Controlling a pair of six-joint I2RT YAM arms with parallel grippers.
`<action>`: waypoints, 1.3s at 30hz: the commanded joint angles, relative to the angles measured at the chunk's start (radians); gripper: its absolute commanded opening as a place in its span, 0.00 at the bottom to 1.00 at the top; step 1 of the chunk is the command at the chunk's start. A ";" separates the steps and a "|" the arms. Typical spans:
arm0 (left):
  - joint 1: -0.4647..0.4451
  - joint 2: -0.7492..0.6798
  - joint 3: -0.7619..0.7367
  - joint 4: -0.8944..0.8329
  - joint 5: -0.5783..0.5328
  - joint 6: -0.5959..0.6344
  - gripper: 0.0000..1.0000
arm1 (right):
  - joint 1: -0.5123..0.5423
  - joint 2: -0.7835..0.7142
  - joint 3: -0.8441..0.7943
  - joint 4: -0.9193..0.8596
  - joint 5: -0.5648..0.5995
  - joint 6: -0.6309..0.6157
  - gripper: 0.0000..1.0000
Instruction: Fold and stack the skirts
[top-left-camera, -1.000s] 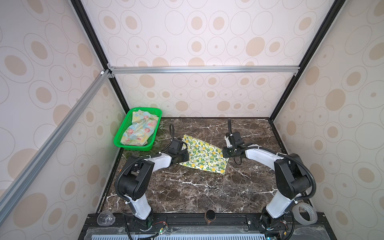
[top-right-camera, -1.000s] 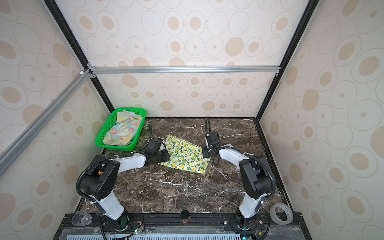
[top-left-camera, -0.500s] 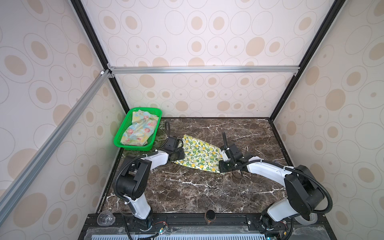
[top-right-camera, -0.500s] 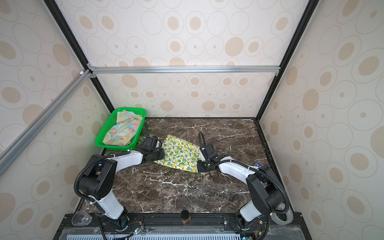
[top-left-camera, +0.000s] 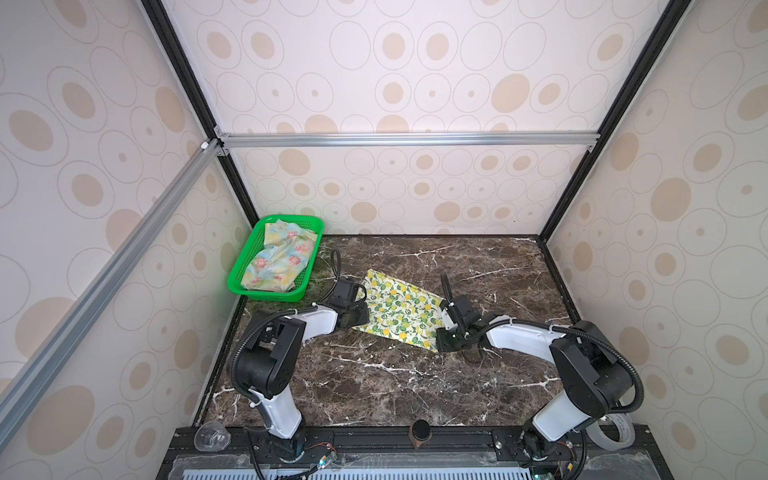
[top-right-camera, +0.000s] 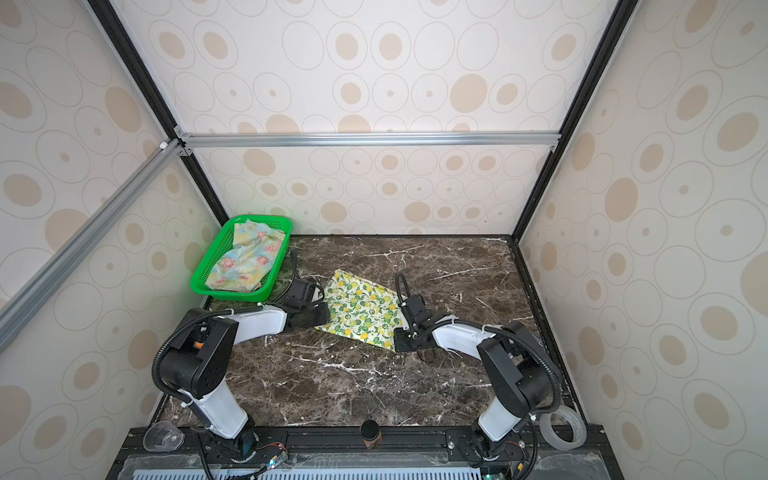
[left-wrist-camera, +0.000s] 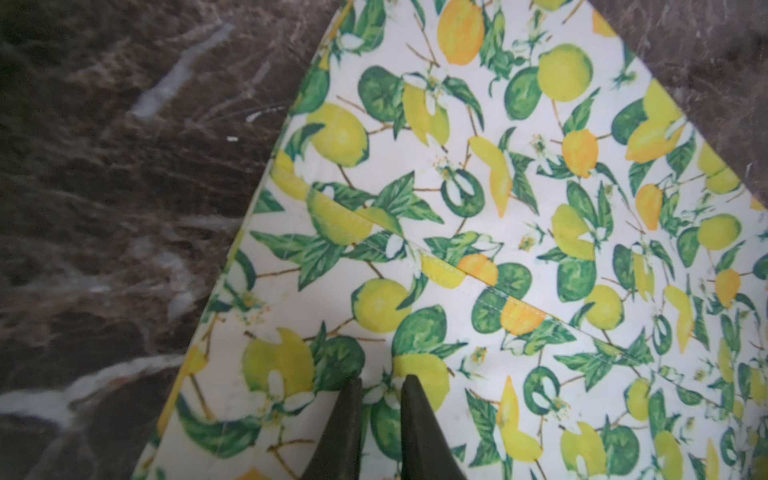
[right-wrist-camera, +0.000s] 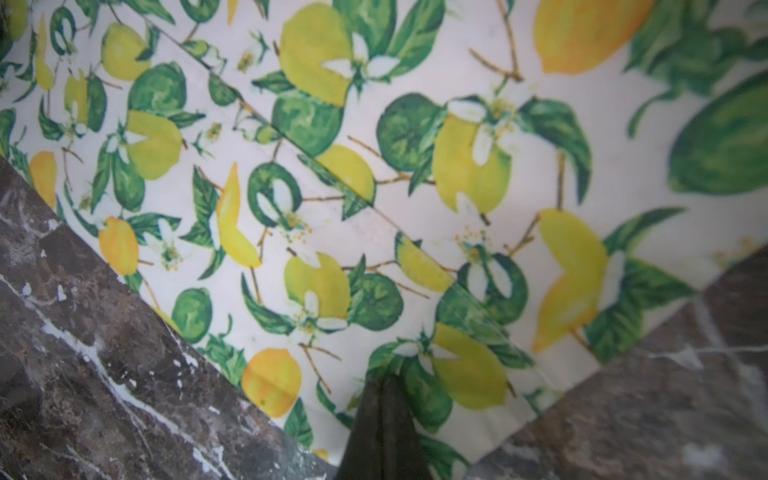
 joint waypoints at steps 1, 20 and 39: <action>0.003 0.010 -0.068 -0.065 0.016 -0.034 0.19 | 0.004 0.037 -0.018 -0.043 0.020 -0.008 0.00; -0.104 -0.337 -0.243 -0.213 -0.028 -0.170 0.20 | -0.024 -0.031 0.113 -0.196 0.029 -0.112 0.00; -0.103 -0.202 -0.087 -0.247 -0.060 -0.044 0.21 | -0.060 -0.103 -0.036 -0.111 0.009 -0.057 0.00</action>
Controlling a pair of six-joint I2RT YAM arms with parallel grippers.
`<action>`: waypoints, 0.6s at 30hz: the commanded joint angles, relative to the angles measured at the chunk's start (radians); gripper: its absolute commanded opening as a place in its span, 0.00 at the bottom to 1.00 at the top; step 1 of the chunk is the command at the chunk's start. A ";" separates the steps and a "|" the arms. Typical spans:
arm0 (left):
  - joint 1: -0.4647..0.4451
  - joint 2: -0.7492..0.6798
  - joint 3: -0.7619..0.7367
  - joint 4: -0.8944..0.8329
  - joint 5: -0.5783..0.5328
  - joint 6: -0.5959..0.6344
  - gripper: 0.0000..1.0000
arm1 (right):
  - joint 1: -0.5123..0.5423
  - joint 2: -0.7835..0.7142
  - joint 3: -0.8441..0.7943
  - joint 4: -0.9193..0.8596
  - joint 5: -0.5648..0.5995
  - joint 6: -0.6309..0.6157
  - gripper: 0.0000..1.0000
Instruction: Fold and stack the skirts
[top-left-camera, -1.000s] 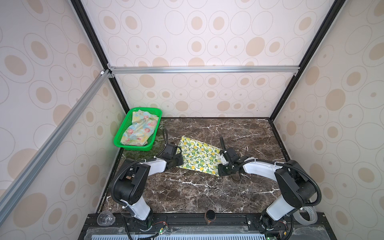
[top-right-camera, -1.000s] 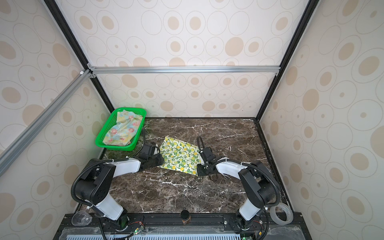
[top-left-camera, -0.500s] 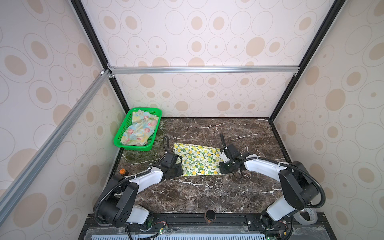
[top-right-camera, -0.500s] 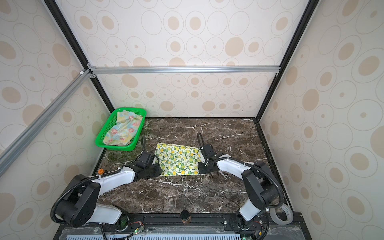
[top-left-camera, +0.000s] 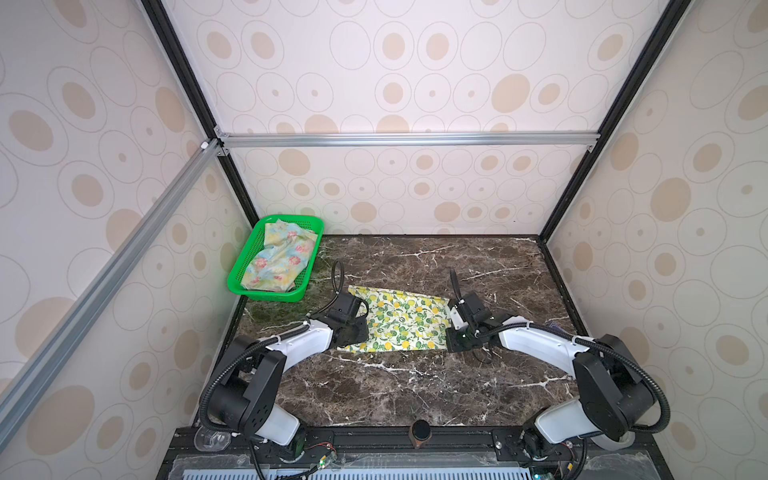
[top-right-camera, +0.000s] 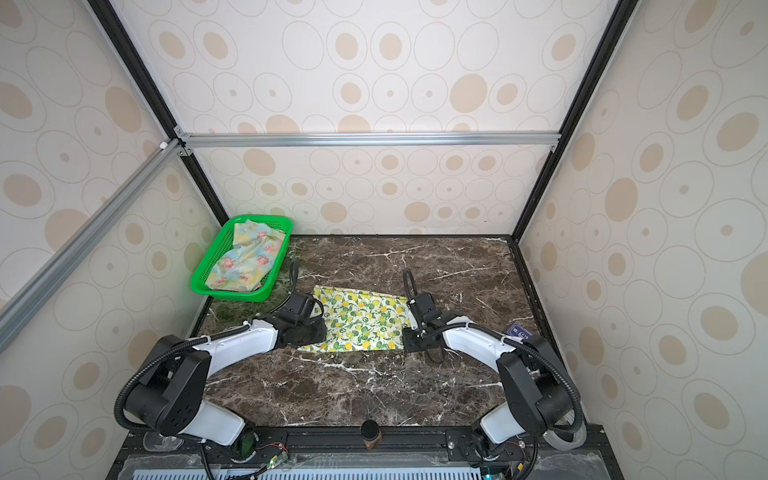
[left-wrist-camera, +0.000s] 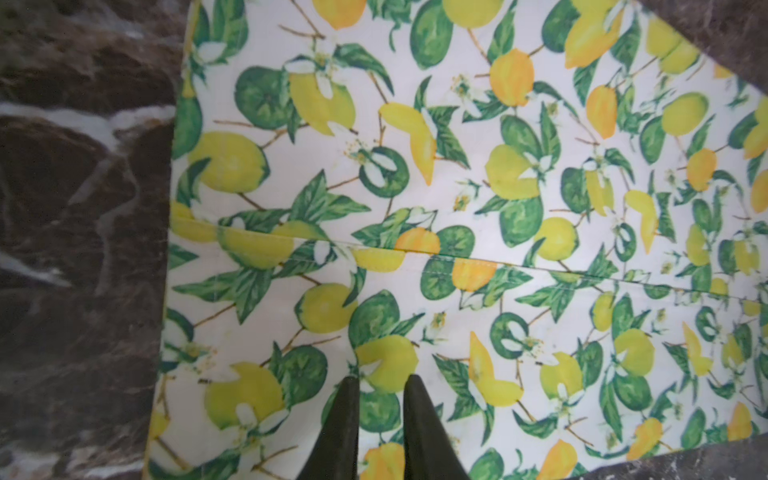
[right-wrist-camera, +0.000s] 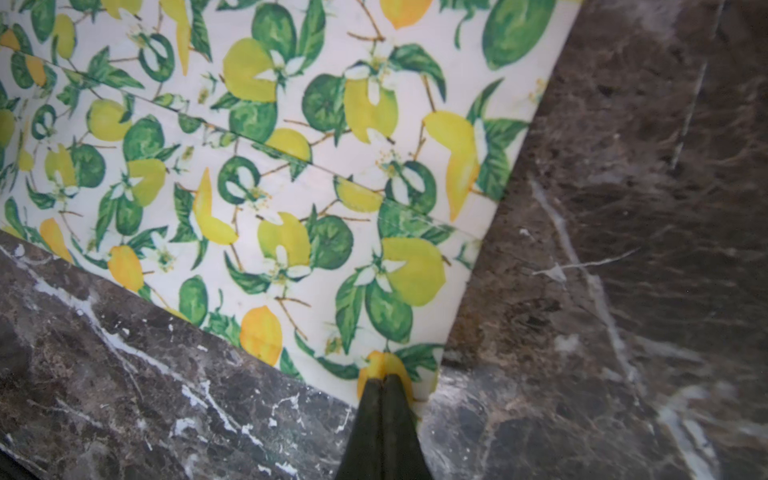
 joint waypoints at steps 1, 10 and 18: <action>-0.002 0.022 0.020 -0.024 -0.018 0.033 0.20 | -0.009 0.024 -0.026 0.030 -0.010 0.016 0.00; -0.002 0.062 -0.033 0.016 -0.007 0.028 0.20 | -0.011 0.067 -0.046 0.046 0.014 0.008 0.00; -0.002 0.043 -0.033 -0.014 -0.036 0.039 0.20 | -0.011 0.020 -0.021 0.025 -0.010 0.019 0.00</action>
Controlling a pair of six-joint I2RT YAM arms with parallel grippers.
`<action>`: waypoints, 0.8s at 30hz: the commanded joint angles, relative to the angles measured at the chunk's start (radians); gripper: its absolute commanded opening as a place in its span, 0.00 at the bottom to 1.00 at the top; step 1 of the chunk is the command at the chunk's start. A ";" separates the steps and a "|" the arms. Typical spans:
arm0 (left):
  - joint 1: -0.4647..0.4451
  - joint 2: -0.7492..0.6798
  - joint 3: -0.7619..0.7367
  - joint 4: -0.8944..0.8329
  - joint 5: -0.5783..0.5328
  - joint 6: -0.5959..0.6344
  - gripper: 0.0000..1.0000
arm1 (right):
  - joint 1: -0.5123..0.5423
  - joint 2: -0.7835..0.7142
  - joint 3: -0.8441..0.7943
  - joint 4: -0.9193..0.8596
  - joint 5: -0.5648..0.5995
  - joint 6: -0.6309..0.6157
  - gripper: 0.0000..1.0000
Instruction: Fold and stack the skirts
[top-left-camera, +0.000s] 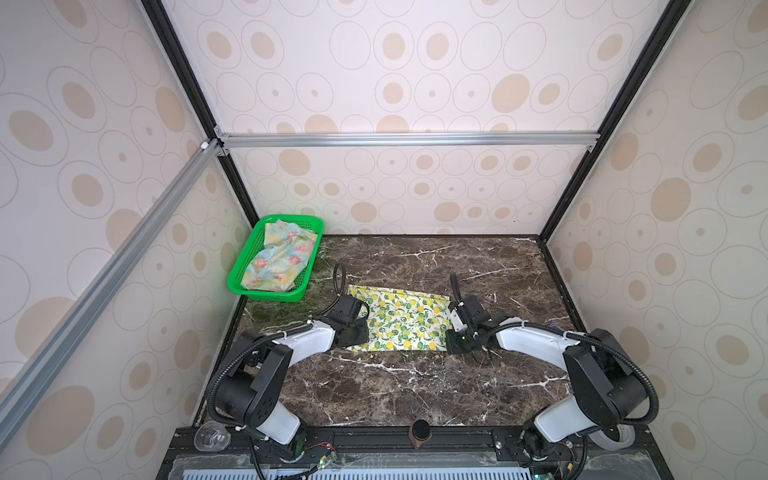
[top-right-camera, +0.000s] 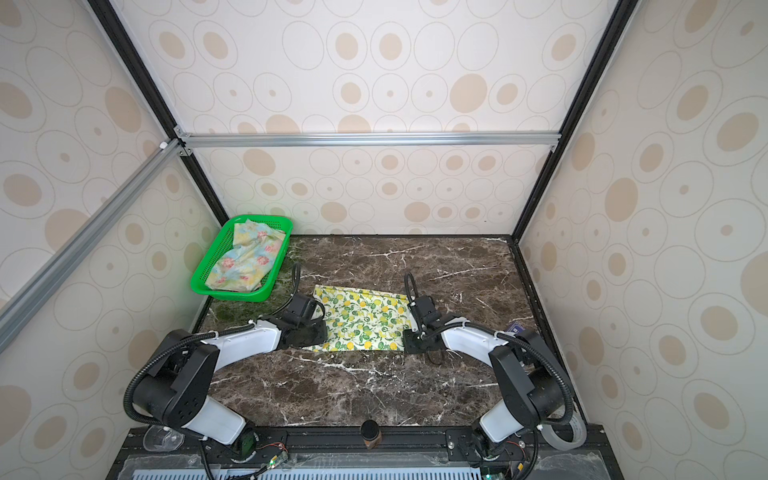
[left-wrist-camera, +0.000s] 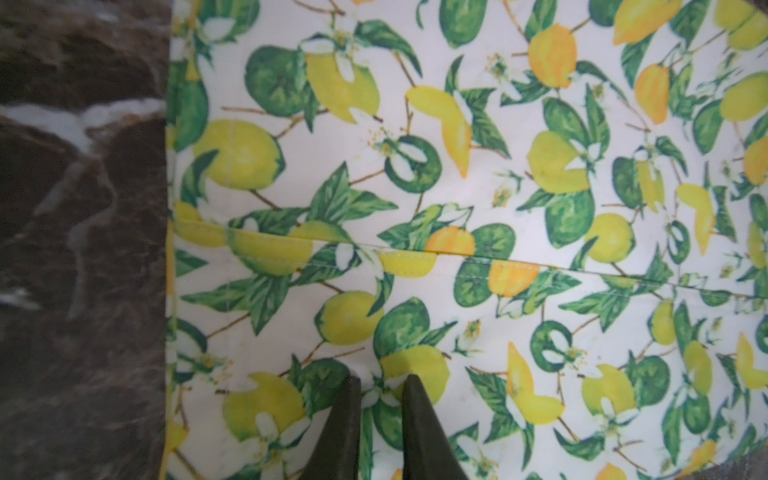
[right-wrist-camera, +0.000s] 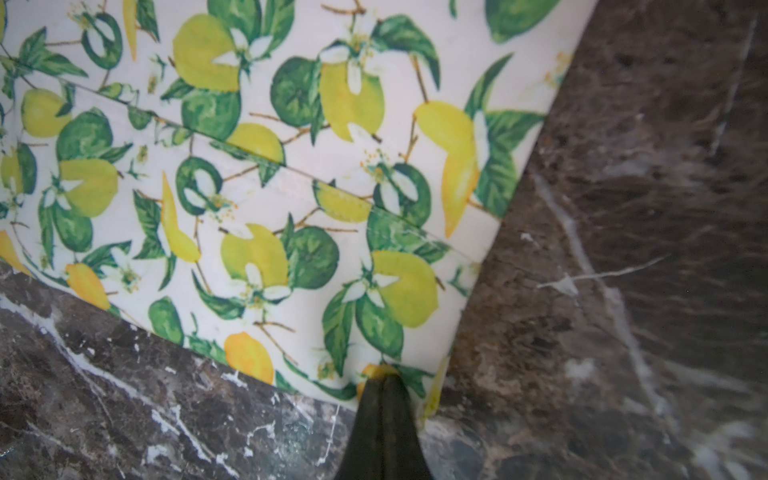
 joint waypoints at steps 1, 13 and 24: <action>-0.002 -0.002 0.002 -0.080 -0.032 0.027 0.20 | -0.004 -0.033 0.012 -0.045 -0.005 0.011 0.00; -0.056 0.027 0.347 -0.018 0.091 0.173 0.24 | -0.180 -0.171 0.048 -0.041 -0.163 0.033 0.34; -0.210 0.345 0.624 0.011 0.191 0.198 0.22 | -0.299 -0.135 -0.021 0.092 -0.253 0.065 0.52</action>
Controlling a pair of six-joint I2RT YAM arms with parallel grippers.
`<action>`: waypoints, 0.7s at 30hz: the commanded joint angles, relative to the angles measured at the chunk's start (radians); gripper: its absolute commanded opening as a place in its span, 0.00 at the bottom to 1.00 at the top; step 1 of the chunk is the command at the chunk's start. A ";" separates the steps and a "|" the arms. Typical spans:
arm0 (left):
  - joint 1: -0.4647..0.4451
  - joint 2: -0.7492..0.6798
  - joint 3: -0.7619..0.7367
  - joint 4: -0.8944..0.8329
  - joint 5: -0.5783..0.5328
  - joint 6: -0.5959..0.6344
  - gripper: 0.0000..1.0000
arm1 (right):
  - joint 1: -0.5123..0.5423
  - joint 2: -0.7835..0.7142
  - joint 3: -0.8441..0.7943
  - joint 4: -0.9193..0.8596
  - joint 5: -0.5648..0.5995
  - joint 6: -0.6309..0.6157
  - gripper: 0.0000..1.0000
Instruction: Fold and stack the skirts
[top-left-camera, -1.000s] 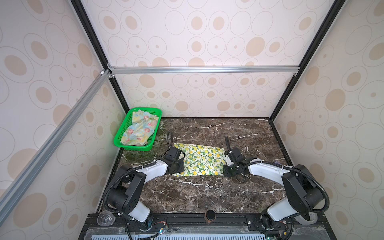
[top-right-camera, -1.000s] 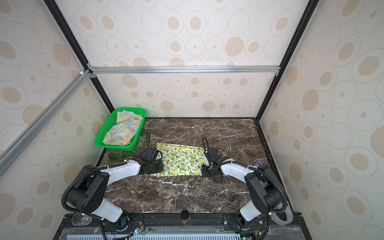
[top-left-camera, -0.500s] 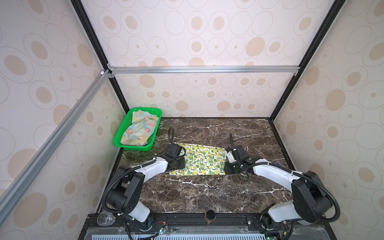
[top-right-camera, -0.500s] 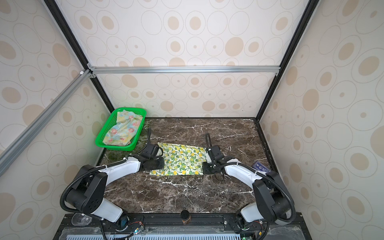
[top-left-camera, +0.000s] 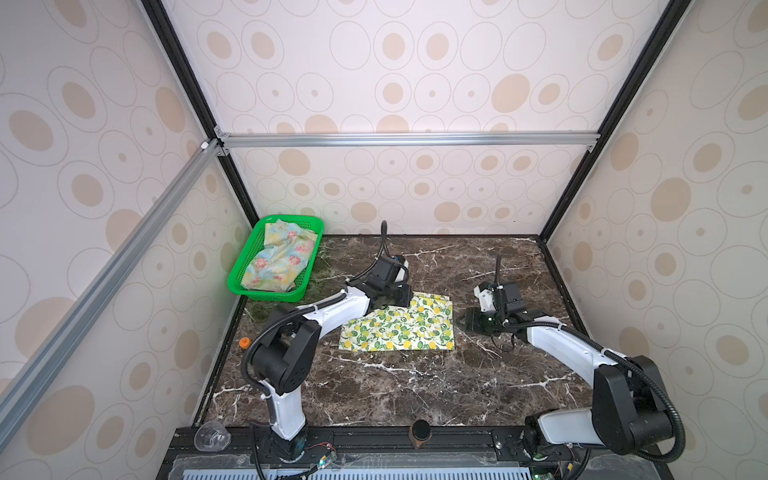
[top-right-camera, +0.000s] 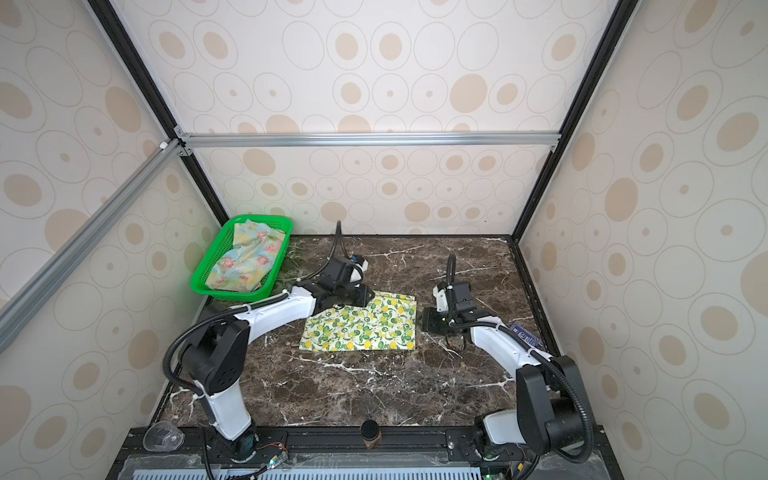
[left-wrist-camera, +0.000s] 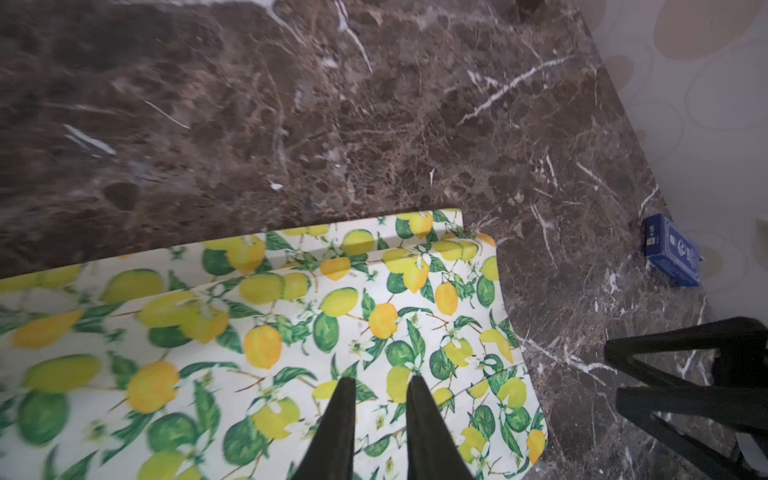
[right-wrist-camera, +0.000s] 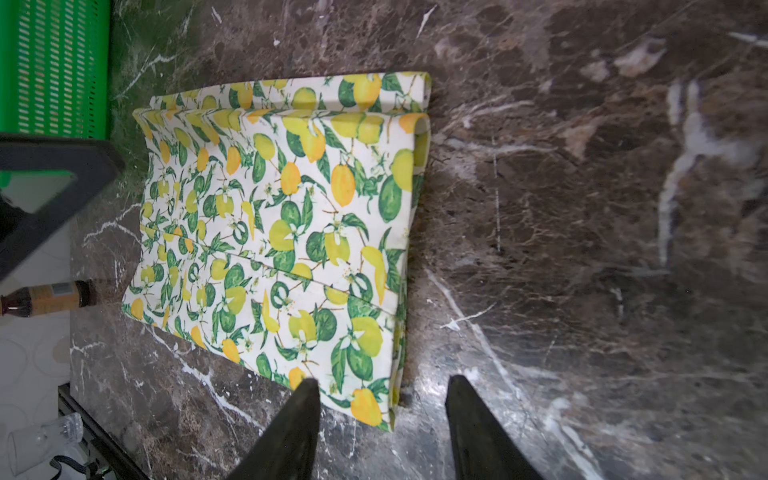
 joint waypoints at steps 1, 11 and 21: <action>-0.048 0.060 0.078 -0.002 0.033 0.021 0.22 | -0.019 0.040 -0.015 0.059 -0.055 0.016 0.52; -0.089 0.191 0.119 0.058 0.137 -0.037 0.22 | -0.033 0.171 -0.012 0.168 -0.117 0.038 0.50; -0.108 0.232 0.089 0.058 0.141 -0.046 0.21 | -0.030 0.255 -0.049 0.245 -0.177 0.068 0.44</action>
